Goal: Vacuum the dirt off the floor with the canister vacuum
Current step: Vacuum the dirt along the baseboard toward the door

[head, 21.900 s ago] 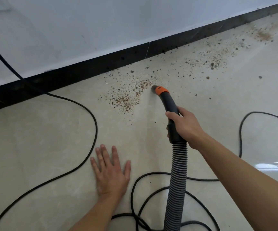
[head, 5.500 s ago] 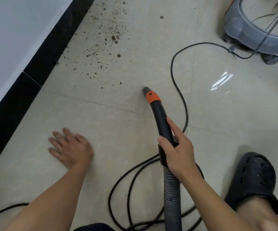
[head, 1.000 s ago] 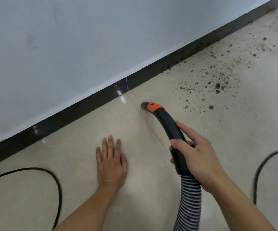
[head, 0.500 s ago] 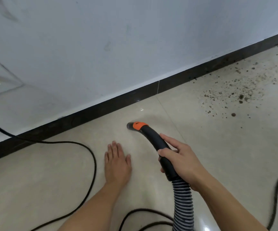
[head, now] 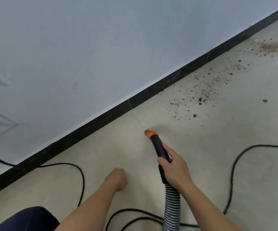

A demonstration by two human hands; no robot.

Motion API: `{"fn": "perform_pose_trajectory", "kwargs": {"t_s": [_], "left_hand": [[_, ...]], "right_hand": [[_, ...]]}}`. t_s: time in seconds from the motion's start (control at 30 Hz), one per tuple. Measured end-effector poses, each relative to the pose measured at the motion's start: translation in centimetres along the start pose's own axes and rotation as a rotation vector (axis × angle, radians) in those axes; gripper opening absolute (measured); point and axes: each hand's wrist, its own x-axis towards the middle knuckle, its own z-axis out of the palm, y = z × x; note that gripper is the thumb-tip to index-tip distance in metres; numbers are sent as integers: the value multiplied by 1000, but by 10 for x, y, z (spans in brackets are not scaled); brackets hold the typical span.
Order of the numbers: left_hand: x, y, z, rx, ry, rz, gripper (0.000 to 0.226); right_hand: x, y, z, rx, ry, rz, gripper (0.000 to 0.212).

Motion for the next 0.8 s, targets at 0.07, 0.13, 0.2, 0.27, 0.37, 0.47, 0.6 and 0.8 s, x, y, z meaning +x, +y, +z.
{"fn": "perform_pose_trajectory", "kwargs": {"t_s": [0.07, 0.13, 0.2, 0.27, 0.37, 0.47, 0.6, 0.8], "left_hand": [[-7, 24, -5, 2, -12, 28, 43], [-13, 56, -16, 28, 21, 63, 47], [-16, 91, -29, 37, 67, 103, 50], [-21, 125, -39, 36, 106, 143, 51], [-27, 160, -51, 28, 131, 183, 51], [-24, 172, -61, 19, 151, 200, 51], [5, 172, -70, -4, 179, 195, 50], [67, 158, -60, -40, 218, 201, 48]], "right_hand": [[5, 8, -40, 19, 163, 28, 58], [11, 15, -80, 106, 285, 76, 58], [20, 20, -112, 221, 348, 113, 57], [28, 20, -131, 313, 372, 137, 57], [39, 18, -142, 452, 366, 162, 58], [49, 17, -146, 511, 324, 179, 60], [60, 13, -144, 547, 273, 227, 64], [32, 10, -126, 402, 256, 241, 53]]}}
